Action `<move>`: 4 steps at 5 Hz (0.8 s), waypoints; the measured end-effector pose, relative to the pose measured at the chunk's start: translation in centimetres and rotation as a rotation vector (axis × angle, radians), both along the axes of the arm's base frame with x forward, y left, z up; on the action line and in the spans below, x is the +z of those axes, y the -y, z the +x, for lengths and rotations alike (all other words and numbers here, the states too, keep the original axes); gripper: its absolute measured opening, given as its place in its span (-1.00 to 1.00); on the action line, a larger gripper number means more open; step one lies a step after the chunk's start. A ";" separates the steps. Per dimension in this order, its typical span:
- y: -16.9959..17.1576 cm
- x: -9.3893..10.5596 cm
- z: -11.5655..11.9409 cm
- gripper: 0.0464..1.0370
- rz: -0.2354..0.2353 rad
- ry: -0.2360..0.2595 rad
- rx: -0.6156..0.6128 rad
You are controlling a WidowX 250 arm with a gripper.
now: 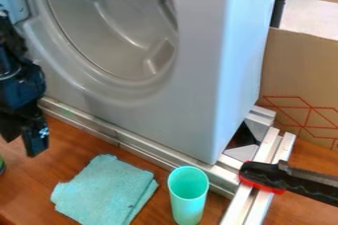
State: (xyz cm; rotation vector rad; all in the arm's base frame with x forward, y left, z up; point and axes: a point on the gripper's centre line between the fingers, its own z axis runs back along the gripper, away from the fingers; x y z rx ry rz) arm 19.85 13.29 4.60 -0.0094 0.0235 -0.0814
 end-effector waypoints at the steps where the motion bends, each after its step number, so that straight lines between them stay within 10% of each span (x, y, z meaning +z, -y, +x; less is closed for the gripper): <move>1: -0.4 -0.4 -1.4 0.93 -0.027 -0.013 -0.010; 4: -4.6 -2.0 -4.7 0.93 0.142 -0.253 0.137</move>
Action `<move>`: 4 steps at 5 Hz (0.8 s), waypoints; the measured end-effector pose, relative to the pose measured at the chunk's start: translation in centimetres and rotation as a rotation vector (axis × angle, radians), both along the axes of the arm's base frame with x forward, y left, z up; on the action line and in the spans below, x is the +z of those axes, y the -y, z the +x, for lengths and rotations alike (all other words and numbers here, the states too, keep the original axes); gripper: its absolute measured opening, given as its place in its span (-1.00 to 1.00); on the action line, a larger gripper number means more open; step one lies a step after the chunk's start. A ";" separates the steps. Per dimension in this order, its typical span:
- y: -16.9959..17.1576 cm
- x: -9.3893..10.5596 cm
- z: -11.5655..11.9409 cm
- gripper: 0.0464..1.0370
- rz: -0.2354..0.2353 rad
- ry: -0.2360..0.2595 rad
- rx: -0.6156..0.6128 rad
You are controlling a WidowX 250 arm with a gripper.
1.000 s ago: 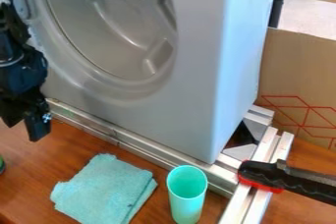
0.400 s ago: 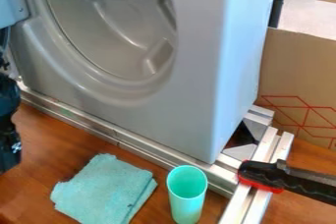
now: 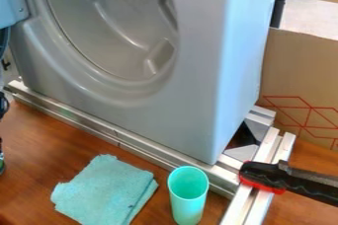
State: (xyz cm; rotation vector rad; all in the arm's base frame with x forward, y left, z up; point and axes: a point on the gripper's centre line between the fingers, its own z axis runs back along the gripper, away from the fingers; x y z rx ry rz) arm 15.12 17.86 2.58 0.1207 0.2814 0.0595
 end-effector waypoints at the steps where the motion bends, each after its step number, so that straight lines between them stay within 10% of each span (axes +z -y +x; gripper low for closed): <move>1: -0.7 0.2 -0.4 0.93 0.041 -0.042 0.045; 4: -0.5 -3.4 3.6 0.93 -0.030 -0.023 -0.085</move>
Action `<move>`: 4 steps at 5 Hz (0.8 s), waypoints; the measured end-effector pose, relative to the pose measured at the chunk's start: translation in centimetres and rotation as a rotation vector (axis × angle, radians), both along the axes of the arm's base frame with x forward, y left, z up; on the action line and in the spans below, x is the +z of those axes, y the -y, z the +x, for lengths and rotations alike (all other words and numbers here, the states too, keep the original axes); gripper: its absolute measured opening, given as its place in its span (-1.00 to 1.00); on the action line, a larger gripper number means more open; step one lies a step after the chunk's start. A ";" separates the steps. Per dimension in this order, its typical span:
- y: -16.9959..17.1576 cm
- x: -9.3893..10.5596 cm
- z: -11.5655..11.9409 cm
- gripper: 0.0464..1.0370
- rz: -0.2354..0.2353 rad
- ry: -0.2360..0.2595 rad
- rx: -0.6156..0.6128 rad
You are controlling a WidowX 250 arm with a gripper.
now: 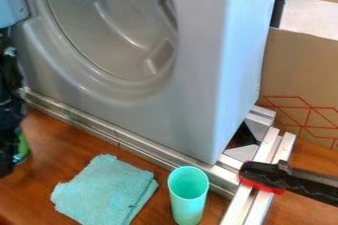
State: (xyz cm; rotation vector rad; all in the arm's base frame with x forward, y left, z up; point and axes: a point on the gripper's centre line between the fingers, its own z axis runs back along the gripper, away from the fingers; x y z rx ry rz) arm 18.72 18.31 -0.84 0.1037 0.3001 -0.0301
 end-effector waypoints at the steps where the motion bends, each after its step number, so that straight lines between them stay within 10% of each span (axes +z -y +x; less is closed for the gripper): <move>1: 2.5 -0.7 1.5 0.93 -0.104 0.068 -0.124; 4: 4.6 2.0 2.9 0.93 -0.055 0.189 -0.138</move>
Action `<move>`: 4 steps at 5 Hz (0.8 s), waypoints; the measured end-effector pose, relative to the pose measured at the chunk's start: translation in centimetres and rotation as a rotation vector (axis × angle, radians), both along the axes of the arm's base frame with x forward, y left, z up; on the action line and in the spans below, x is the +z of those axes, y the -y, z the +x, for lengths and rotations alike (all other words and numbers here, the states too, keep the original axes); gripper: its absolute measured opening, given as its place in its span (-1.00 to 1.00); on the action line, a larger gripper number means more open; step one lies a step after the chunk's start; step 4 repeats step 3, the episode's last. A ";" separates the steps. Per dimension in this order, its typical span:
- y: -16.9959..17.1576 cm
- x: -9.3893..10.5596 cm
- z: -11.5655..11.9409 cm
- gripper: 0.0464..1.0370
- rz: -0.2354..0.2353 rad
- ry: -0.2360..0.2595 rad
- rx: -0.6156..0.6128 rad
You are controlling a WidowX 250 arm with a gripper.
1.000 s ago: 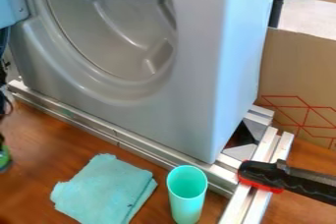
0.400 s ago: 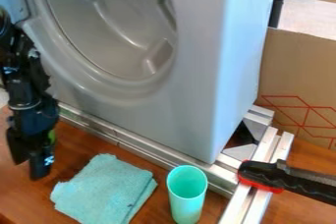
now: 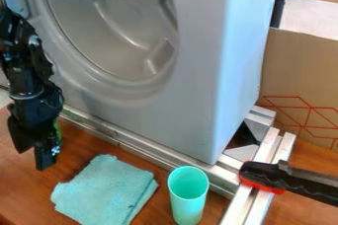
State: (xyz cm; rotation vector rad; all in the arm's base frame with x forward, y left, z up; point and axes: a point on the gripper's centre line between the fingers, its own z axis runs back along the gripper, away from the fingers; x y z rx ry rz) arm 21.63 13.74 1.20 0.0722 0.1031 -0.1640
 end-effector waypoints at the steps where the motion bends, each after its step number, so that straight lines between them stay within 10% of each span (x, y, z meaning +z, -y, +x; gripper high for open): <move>1: -0.1 2.1 -1.3 0.93 0.027 0.028 0.034; 2: 0.1 3.9 -3.5 0.93 0.090 0.007 0.127; 4: 1.9 4.6 -4.7 0.93 0.049 0.018 0.089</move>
